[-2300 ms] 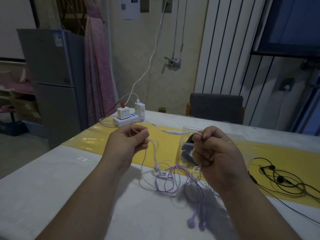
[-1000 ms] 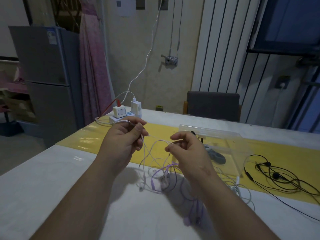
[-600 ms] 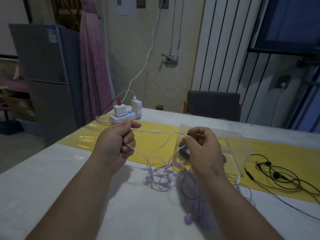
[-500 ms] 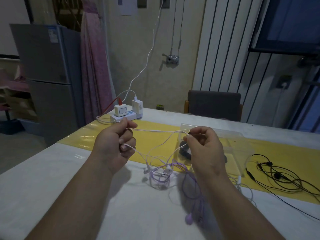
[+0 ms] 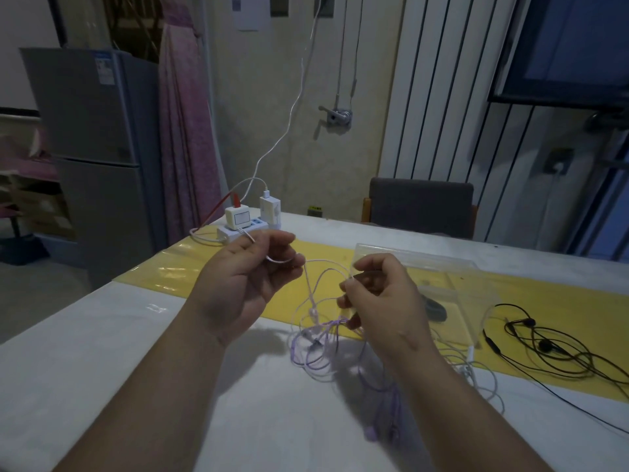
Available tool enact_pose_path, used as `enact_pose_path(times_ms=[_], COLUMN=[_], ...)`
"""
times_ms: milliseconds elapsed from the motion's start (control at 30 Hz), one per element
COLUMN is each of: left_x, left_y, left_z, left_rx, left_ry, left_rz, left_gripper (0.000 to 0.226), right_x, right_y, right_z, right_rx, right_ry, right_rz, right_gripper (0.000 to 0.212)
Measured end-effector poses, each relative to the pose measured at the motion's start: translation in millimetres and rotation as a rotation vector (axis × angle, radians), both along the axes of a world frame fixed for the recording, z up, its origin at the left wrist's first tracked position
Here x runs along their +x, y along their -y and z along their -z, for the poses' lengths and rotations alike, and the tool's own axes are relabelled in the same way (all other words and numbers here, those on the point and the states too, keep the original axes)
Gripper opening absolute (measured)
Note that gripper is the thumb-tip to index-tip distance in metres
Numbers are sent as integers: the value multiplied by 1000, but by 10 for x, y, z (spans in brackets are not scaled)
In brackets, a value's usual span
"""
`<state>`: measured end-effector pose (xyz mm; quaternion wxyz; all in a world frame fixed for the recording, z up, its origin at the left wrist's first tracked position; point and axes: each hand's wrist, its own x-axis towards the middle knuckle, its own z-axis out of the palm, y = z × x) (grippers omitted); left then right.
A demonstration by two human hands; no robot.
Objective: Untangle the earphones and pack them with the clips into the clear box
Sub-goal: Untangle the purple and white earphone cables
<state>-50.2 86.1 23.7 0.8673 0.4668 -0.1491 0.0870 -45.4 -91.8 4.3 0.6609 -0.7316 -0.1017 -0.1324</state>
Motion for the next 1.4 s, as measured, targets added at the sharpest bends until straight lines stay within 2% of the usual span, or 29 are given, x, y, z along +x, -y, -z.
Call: enact_pose_path(times_ms=[133, 300, 467, 700, 833, 967, 1033, 1167, 1267, 1333, 1400], left_x=[12, 3, -17, 12, 24, 12, 4, -7, -17, -18, -12], left_y=[14, 13, -9, 10, 40, 51, 51, 47, 51, 53, 55], left_z=[12, -12, -28, -4, 9, 22, 24, 50, 36, 28, 26], left_rx=[-8, -70, -74, -22, -13, 7, 14, 56, 66, 67, 65], left_ry=[48, 51, 24, 48, 66, 66, 69, 90, 83, 65, 53], left_rz=[34, -23, -60, -78, -32, -21, 6, 82, 75, 49, 29], left_gripper=[24, 28, 35, 35, 33, 31, 26, 32, 29, 25, 32], right_x=[1, 38, 37, -25, -42, -52, -61, -74, -109, -124, -150], right_y=[1, 22, 5, -7, -18, -34, -42, -74, -92, -83, -87], right_z=[31, 73, 57, -12, -24, -12, 8, 36, 10, -14, -50], right_rx=[-128, -227, -20, 96, 97, 20, -53, -259, -323, -264, -129], right_ry=[-62, -68, -111, -166, -189, -184, -181, -91, -69, -96, -132], right_rz=[-45, 41, 32, -101, -154, -190, -225, -187, -204, -232, -275], right_gripper=[21, 21, 21, 23, 18, 19, 20, 21, 19, 17, 18])
